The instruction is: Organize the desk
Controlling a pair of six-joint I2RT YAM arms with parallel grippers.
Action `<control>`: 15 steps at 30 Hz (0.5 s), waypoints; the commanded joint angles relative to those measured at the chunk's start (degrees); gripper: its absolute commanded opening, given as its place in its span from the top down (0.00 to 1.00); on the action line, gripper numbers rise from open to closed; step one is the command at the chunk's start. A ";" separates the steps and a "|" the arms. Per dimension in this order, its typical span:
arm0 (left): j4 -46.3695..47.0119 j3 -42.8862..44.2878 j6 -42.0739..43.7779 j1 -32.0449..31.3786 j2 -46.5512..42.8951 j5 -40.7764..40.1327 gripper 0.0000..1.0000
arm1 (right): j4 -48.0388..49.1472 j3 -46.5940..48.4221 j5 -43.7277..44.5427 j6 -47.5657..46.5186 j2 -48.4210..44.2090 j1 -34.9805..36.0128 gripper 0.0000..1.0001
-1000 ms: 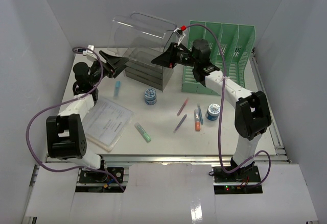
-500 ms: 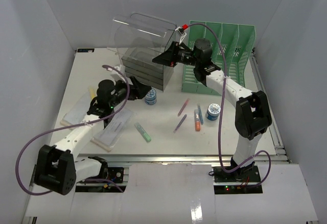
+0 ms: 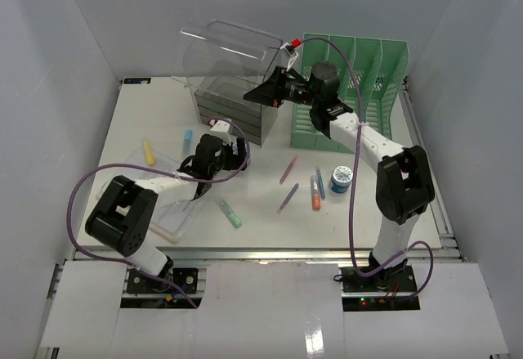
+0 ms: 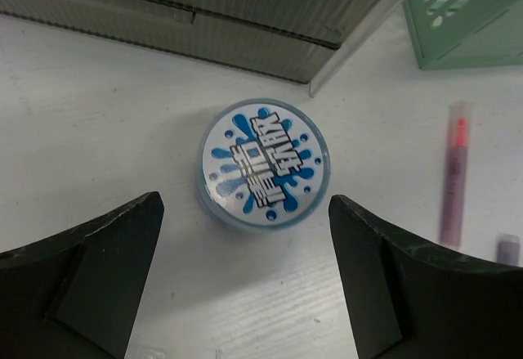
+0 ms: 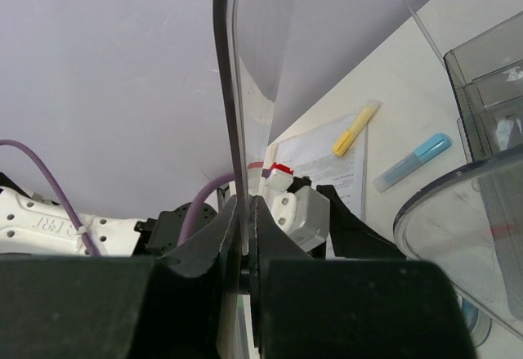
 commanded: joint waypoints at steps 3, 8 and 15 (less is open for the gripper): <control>3.16 5.72 4.39 -0.60 4.62 -0.73 0.05 | 4.43 0.64 -1.83 1.47 -2.45 -0.16 0.92; 4.09 6.18 4.22 -0.66 6.17 1.81 0.07 | 4.52 0.20 -1.80 1.47 -2.51 -0.22 0.92; 3.44 7.20 4.02 -0.68 8.04 0.75 0.19 | 4.78 0.03 -1.74 1.65 -2.24 -0.16 0.92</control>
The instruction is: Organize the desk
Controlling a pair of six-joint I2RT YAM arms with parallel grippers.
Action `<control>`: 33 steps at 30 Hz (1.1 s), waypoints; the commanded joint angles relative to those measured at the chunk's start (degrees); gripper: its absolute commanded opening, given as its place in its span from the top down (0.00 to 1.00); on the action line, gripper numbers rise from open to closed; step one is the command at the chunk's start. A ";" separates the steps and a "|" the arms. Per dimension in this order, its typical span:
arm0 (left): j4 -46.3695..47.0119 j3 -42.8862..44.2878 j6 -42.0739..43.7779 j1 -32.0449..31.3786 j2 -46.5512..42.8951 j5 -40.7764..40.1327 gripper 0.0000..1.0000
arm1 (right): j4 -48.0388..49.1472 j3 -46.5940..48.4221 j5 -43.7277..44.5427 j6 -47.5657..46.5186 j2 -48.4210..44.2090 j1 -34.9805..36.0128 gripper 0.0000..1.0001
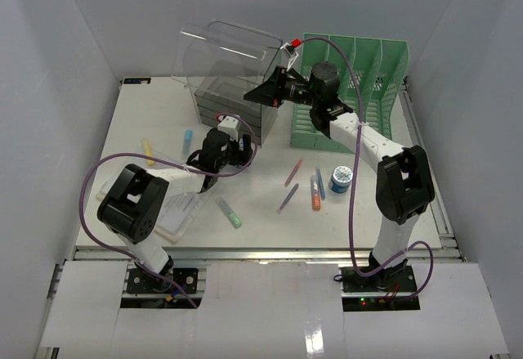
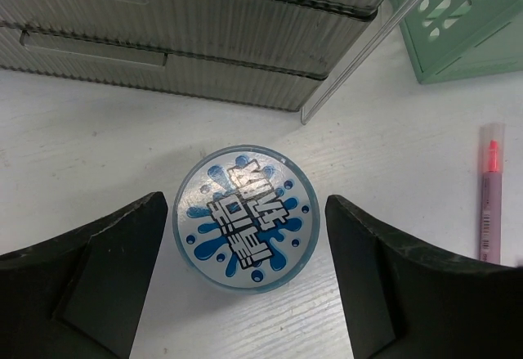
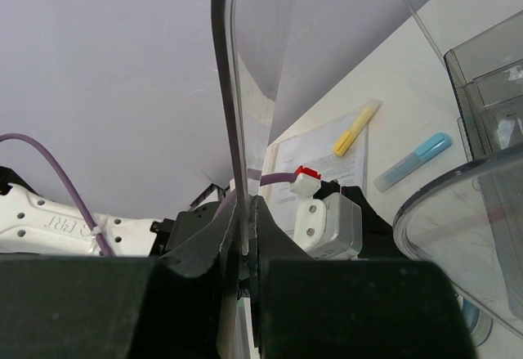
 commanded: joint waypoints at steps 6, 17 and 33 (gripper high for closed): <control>0.34 2.83 -1.42 -0.32 1.81 -1.05 0.59 | 4.69 -0.04 -1.81 1.54 -2.57 -0.16 0.92; 7.39 -8.44 -22.64 3.59 -17.17 1.36 1.00 | 4.87 0.11 -1.89 1.83 -2.86 -0.19 0.92; 53.12 -14.57 -63.72 15.13 -6.06 4.38 1.00 | 5.75 -0.85 -1.72 2.94 -3.63 -0.27 0.92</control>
